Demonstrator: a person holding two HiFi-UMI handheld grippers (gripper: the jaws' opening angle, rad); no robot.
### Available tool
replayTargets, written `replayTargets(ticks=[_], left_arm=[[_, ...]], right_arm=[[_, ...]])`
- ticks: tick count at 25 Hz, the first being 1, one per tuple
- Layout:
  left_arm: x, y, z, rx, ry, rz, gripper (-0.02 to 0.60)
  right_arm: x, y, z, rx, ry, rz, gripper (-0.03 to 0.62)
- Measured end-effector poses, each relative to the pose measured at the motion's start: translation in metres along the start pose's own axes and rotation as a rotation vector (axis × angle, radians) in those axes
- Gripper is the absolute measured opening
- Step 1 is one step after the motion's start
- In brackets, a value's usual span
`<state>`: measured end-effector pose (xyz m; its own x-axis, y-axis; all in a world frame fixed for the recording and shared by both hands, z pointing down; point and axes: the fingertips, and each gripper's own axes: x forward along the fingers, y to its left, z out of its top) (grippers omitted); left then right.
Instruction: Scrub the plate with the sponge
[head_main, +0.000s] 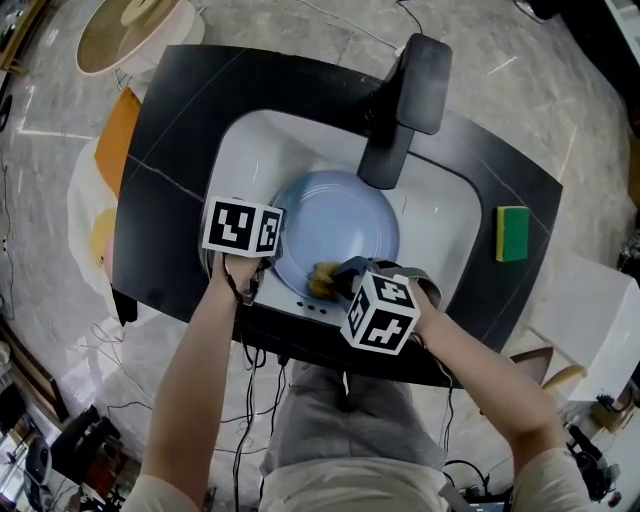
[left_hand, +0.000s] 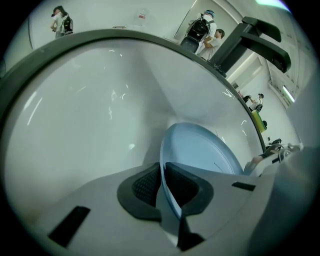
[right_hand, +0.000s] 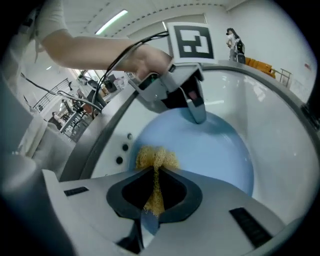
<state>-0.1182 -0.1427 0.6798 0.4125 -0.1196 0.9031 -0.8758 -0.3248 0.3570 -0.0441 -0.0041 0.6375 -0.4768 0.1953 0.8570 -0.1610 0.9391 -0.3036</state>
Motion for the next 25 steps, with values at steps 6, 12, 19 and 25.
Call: replayTargets(ticks=[6,12,19,25], left_arm=[[-0.003,0.002,0.0,-0.022,-0.014,0.018,0.042],[-0.005,0.001,-0.007,-0.042,-0.019,0.008,0.04],[-0.004,0.003,-0.006,-0.019,-0.009,0.003,0.04],[-0.007,0.006,-0.001,0.006,-0.013,0.011,0.041]], right_arm=[[0.024,-0.02,0.041,-0.031,-0.068,-0.05,0.051],[0.027,-0.068,0.049,0.026,-0.098,-0.092,0.051],[0.021,-0.143,0.042,0.099,-0.123,-0.258,0.051],[-0.005,-0.181,-0.025,0.214,0.015,-0.377,0.049]])
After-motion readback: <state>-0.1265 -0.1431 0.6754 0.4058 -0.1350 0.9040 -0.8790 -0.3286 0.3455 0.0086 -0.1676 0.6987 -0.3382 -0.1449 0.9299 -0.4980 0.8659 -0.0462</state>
